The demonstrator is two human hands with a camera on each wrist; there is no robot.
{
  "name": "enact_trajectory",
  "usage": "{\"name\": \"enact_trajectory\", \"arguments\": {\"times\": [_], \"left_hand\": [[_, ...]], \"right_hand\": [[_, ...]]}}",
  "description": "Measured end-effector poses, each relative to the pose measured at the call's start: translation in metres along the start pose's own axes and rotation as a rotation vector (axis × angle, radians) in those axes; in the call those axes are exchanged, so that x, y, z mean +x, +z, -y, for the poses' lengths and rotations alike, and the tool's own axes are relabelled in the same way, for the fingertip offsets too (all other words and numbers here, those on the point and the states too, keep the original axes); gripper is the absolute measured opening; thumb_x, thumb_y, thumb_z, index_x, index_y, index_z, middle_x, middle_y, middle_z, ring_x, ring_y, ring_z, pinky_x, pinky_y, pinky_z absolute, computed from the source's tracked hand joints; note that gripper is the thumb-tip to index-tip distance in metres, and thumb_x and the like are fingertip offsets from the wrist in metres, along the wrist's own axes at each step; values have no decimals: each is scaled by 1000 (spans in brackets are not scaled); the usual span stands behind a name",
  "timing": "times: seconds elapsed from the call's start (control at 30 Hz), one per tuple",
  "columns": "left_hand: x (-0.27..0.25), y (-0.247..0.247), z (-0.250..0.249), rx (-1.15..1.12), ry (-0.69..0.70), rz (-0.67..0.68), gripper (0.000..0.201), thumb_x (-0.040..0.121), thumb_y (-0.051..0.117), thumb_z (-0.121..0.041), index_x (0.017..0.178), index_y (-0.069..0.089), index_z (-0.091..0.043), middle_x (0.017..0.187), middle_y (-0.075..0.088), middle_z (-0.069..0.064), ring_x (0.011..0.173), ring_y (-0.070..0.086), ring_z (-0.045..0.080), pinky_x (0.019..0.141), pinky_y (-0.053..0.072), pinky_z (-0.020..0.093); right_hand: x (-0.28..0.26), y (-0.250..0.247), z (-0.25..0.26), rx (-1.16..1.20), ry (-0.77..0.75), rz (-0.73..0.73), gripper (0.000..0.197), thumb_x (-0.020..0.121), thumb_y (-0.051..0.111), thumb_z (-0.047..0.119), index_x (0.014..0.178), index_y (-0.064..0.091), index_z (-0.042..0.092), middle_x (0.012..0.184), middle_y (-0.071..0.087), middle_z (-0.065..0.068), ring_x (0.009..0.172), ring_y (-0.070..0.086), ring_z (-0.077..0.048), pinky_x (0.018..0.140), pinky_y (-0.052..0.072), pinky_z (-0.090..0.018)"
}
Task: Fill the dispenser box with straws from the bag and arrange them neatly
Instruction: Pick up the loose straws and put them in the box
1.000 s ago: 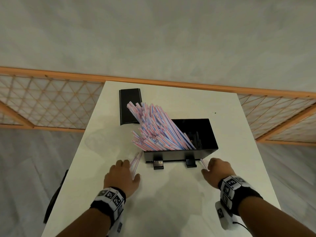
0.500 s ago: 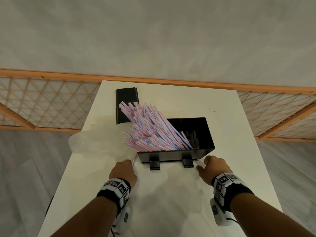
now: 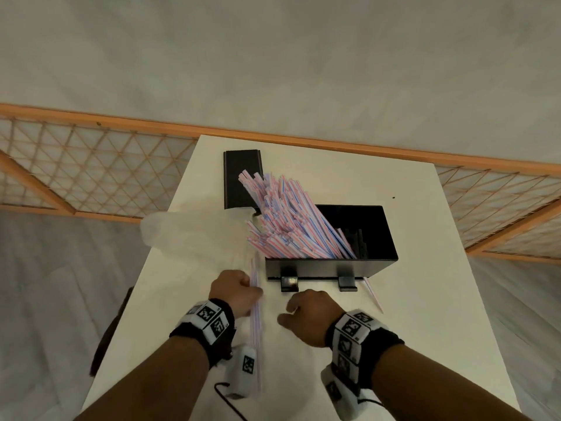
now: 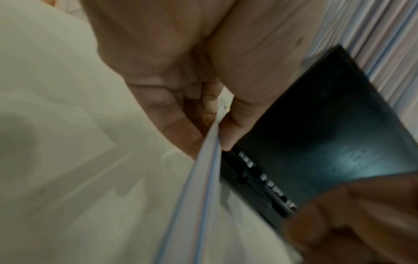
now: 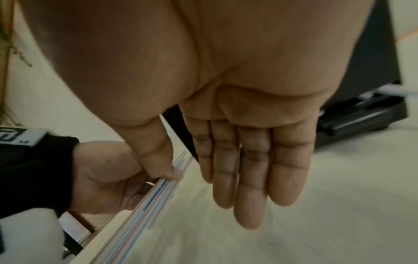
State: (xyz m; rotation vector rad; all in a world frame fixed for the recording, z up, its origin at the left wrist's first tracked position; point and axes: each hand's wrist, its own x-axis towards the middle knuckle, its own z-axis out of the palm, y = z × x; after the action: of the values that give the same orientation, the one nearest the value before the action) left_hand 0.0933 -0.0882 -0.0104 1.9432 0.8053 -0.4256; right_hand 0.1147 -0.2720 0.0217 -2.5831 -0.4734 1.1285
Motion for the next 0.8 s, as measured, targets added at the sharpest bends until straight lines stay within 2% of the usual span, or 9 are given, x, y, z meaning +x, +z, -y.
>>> {"name": "enact_trajectory", "arguments": {"times": [0.1, 0.17, 0.27, 0.33, 0.4, 0.53, 0.63, 0.7, 0.8], "left_hand": [[-7, -5, 1, -194, 12, 12, 31, 77, 80, -5, 61, 54, -10, 56, 56, 10, 46, 59, 21, 55, 60, 36], [-13, -4, 2, -309, 13, 35, 26, 78, 78, 1, 64, 57, -6, 55, 57, 14, 43, 55, 21, 56, 54, 33], [-21, -1, 4, -376, 37, 21, 21, 79, 78, 3, 68, 60, -3, 54, 58, 16, 42, 52, 22, 56, 48, 34], [-24, 0, 5, -422, 48, 39, 17, 80, 78, 3, 71, 64, 1, 59, 64, 21, 50, 58, 27, 59, 53, 42], [-28, -1, 7, -432, 71, 88, 10, 81, 79, 1, 81, 69, 2, 72, 71, 25, 60, 65, 32, 69, 60, 52], [-40, -11, 3, -406, 112, 135, 26, 83, 81, -7, 104, 66, -2, 81, 76, 16, 66, 73, 23, 65, 61, 35], [-48, -24, -9, -572, 139, 61, 29, 87, 77, -16, 110, 59, -15, 95, 74, 17, 73, 74, 28, 64, 57, 34], [-52, -32, -22, -690, 163, 5, 15, 98, 63, -29, 108, 61, -19, 96, 74, 16, 77, 75, 34, 66, 56, 36], [-54, -36, -39, -760, 188, -5, 37, 107, 38, -42, 106, 65, -16, 90, 75, 16, 76, 74, 35, 71, 56, 40]], "right_hand": [[12, 6, 24, 110, -13, -15, 60, 93, 50, 59, 138, 52, 19, 139, 55, -3, 126, 51, -20, 98, 39, -25], [15, 8, 37, 172, -58, 4, 52, 94, 53, 53, 133, 53, 18, 125, 63, -4, 108, 60, -16, 83, 44, -23], [13, 13, 45, 390, -148, 0, 14, 97, 57, 28, 107, 61, 20, 92, 67, 4, 72, 66, -7, 63, 51, -17], [11, 16, 43, 588, -112, 33, 11, 97, 55, 13, 102, 64, 17, 91, 69, -2, 71, 73, -18, 66, 60, -29], [8, 18, 38, 636, -62, 68, 15, 97, 52, 12, 104, 65, 13, 91, 70, -8, 71, 73, -27, 62, 58, -35], [1, 19, 23, 614, -56, 126, 18, 97, 47, 12, 96, 64, 18, 87, 70, -6, 67, 68, -21, 63, 50, -30], [-9, 19, 11, 587, -82, 156, 20, 98, 45, 9, 91, 62, 15, 82, 67, -4, 67, 64, -17, 66, 48, -28], [-15, 16, 3, 541, -103, 158, 23, 97, 43, 5, 89, 63, 15, 77, 66, -2, 64, 61, -13, 63, 48, -22], [-19, 12, -6, 482, -130, 135, 25, 95, 43, 4, 84, 62, 17, 72, 64, -1, 62, 58, -14, 63, 50, -22]]}}
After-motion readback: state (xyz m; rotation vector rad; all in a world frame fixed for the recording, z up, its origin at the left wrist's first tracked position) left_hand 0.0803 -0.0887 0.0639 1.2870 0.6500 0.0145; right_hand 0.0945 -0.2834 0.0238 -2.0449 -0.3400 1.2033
